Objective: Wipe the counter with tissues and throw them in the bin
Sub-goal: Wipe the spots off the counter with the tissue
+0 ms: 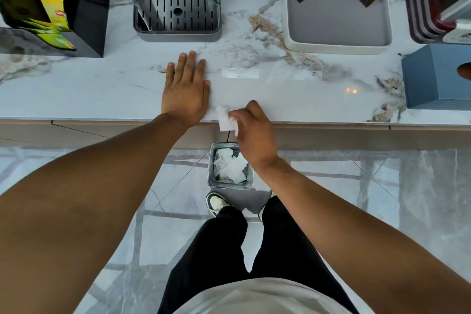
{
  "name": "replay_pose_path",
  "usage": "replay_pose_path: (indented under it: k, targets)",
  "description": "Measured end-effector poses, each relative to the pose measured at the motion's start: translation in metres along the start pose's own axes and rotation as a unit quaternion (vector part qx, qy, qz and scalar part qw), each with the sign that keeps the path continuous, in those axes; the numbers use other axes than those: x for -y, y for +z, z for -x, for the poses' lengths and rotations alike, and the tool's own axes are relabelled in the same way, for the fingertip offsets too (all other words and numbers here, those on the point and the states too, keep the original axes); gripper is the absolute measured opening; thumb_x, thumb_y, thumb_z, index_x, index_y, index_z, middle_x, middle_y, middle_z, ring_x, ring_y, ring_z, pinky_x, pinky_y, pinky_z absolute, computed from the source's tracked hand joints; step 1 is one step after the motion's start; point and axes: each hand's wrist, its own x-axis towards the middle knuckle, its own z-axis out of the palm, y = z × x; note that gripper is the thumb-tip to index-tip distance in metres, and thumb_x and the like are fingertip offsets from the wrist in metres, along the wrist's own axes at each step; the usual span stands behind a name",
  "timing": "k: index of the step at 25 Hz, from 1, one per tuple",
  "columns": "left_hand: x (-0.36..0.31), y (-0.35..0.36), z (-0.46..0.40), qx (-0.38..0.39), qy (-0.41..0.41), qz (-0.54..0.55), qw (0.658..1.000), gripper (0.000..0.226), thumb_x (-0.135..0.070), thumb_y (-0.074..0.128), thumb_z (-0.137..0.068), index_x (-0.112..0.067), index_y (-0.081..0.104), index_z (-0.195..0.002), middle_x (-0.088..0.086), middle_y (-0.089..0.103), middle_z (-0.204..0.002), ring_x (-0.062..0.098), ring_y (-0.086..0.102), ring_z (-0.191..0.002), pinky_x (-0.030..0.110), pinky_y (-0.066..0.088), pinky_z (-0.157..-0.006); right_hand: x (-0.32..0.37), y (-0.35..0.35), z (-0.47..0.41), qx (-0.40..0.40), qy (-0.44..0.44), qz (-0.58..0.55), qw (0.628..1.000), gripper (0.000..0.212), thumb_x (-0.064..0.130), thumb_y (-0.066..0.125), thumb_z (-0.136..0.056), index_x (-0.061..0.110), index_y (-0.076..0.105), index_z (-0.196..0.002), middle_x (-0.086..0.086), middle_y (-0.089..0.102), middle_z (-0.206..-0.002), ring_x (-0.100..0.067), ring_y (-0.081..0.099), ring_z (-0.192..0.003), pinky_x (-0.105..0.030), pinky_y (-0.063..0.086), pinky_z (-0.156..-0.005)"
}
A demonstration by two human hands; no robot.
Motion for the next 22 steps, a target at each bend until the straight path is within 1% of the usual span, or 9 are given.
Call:
replay_pose_path:
  k: [3, 5, 6, 8, 11, 15, 19, 20, 22]
  targets:
    - [-0.003, -0.004, 0.009, 0.019, -0.004, 0.008, 1.0, 0.058, -0.035, 0.024, -0.106, -0.008, 0.021, -0.157, 0.016, 0.011, -0.166, 0.033, 0.005, -0.155, 0.05, 0.005, -0.126, -0.001, 0.0, 0.029, 0.121, -0.063, -0.016, 0.99, 0.032, -0.017, 0.063, -0.077, 0.004, 0.073, -0.099, -0.014, 0.06, -0.09, -0.03, 0.063, -0.075, -0.034, 0.054, -0.068]
    - [-0.004, -0.006, 0.022, 0.028, 0.003, 0.016, 0.999, 0.058, -0.035, 0.026, -0.106, -0.007, 0.022, -0.156, 0.016, 0.011, -0.166, 0.033, 0.004, -0.155, 0.05, 0.005, -0.126, -0.005, -0.004, 0.038, 0.075, -0.036, -0.055, 0.995, 0.026, -0.013, 0.061, -0.085, 0.003, 0.073, -0.101, -0.012, 0.059, -0.092, -0.022, 0.062, -0.077, -0.027, 0.052, -0.074]
    - [-0.003, -0.008, 0.028, 0.03, 0.008, 0.022, 0.999, 0.058, -0.035, 0.027, -0.106, -0.006, 0.023, -0.156, 0.016, 0.011, -0.166, 0.033, 0.005, -0.155, 0.049, 0.005, -0.126, -0.006, -0.007, 0.036, 0.035, -0.012, -0.077, 0.996, 0.024, -0.011, 0.06, -0.087, 0.004, 0.073, -0.101, -0.01, 0.058, -0.092, -0.016, 0.059, -0.076, -0.019, 0.048, -0.076]
    - [-0.001, -0.015, 0.037, 0.044, 0.014, 0.032, 0.998, 0.057, -0.035, 0.028, -0.106, -0.006, 0.024, -0.156, 0.016, 0.011, -0.166, 0.032, 0.005, -0.155, 0.048, 0.006, -0.126, -0.006, -0.014, 0.026, -0.012, 0.034, -0.094, 0.995, 0.021, -0.006, 0.06, -0.09, 0.007, 0.073, -0.1, -0.007, 0.056, -0.093, -0.005, 0.053, -0.075, -0.01, 0.041, -0.075]
    - [-0.005, -0.025, 0.047, 0.051, 0.015, 0.048, 0.997, 0.051, -0.032, 0.032, -0.106, -0.004, 0.036, -0.149, 0.02, 0.02, -0.163, 0.034, 0.012, -0.153, 0.049, 0.012, -0.125, -0.003, -0.026, 0.011, -0.015, 0.063, -0.084, 0.994, 0.018, -0.001, 0.06, -0.09, 0.009, 0.072, -0.099, -0.007, 0.059, -0.096, -0.009, 0.058, -0.079, -0.014, 0.043, -0.076]
    - [-0.02, -0.036, 0.055, 0.007, 0.017, 0.094, 0.995, 0.041, -0.026, 0.036, -0.103, 0.001, 0.059, -0.125, 0.021, 0.054, -0.137, 0.039, 0.044, -0.133, 0.047, 0.033, -0.113, -0.002, -0.039, -0.011, -0.019, 0.058, -0.068, 0.996, 0.016, 0.001, 0.061, -0.09, 0.008, 0.071, -0.1, -0.009, 0.062, -0.102, -0.018, 0.066, -0.09, -0.027, 0.051, -0.084]
    - [-0.042, -0.039, 0.047, 0.062, -0.046, 0.06, 0.995, 0.04, -0.028, 0.047, -0.098, -0.005, 0.056, -0.131, 0.02, 0.052, -0.13, 0.041, 0.044, -0.122, 0.047, 0.041, -0.099, -0.009, -0.048, -0.036, -0.005, 0.064, -0.048, 0.997, 0.017, 0.003, 0.062, -0.089, 0.009, 0.069, -0.103, -0.007, 0.064, -0.103, -0.017, 0.064, -0.09, -0.023, 0.047, -0.08]
    - [-0.049, -0.038, 0.043, 0.074, -0.065, 0.077, 0.992, 0.042, -0.03, 0.049, -0.097, -0.008, 0.056, -0.132, 0.02, 0.051, -0.129, 0.041, 0.043, -0.122, 0.047, 0.041, -0.099, -0.01, -0.049, -0.038, -0.005, 0.061, -0.05, 0.997, 0.018, 0.003, 0.063, -0.088, 0.009, 0.069, -0.104, -0.006, 0.065, -0.101, -0.015, 0.062, -0.086, -0.021, 0.045, -0.078]
    - [-0.062, -0.037, 0.034, 0.09, -0.126, 0.184, 0.971, 0.045, -0.033, 0.055, -0.096, -0.01, 0.056, -0.134, 0.019, 0.052, -0.129, 0.038, 0.044, -0.124, 0.045, 0.042, -0.104, -0.013, -0.051, -0.042, -0.01, 0.057, -0.071, 0.996, 0.02, 0.002, 0.065, -0.086, 0.01, 0.069, -0.104, -0.006, 0.066, -0.097, -0.013, 0.061, -0.083, -0.021, 0.047, -0.076]
